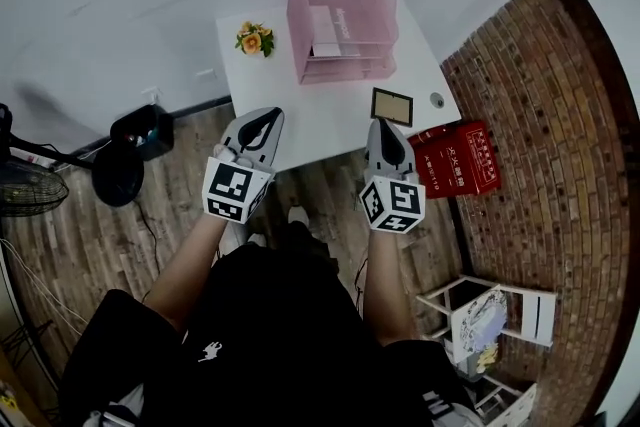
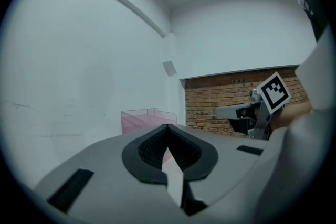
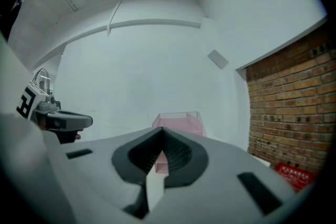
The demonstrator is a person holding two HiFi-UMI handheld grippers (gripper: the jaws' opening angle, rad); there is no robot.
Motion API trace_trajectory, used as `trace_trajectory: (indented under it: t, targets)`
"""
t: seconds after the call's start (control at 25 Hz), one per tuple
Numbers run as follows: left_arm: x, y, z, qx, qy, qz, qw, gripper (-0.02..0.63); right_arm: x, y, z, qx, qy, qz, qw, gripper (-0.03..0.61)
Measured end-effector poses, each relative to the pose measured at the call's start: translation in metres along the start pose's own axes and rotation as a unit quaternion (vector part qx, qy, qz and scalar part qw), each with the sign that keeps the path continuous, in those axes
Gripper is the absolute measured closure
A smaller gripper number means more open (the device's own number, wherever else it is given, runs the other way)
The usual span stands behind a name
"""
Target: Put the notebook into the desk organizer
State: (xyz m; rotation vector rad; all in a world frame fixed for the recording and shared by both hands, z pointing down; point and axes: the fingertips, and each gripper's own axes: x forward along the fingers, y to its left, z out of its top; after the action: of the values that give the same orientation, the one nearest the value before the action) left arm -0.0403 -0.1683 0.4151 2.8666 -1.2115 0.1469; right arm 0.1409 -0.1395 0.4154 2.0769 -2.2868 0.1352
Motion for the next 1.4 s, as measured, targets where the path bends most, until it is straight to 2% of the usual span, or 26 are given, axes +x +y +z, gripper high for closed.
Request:
trace_trajectory:
  t: [0.32, 0.64, 1.0, 1.16, 1.4]
  targets:
    - [-0.036, -0.014, 0.002, -0.002, -0.014, -0.030, 0.9994, 0.611, -0.060, 0.026, 0.019, 0.017, -0.025, -0.021, 0.999, 0.576]
    - [-0.065, -0.016, 0.015, 0.000, -0.037, -0.028, 0.9989, 0.611, -0.106, 0.048, 0.036, 0.038, -0.048, -0.037, 0.997, 0.575]
    - [-0.086, -0.007, 0.018, -0.003, -0.051, -0.023, 0.9984, 0.611, -0.118, 0.065, 0.033, 0.032, -0.043, -0.041, 0.998, 0.577]
    - [-0.090, -0.006, 0.020, 0.011, -0.048, -0.021, 0.9985, 0.611, -0.121, 0.068, 0.037, 0.032, -0.049, -0.040, 0.997, 0.577]
    - [-0.097, -0.006, 0.023, 0.003, -0.058, -0.024, 0.9980, 0.611, -0.124, 0.075, 0.034, 0.034, -0.048, -0.038, 0.998, 0.576]
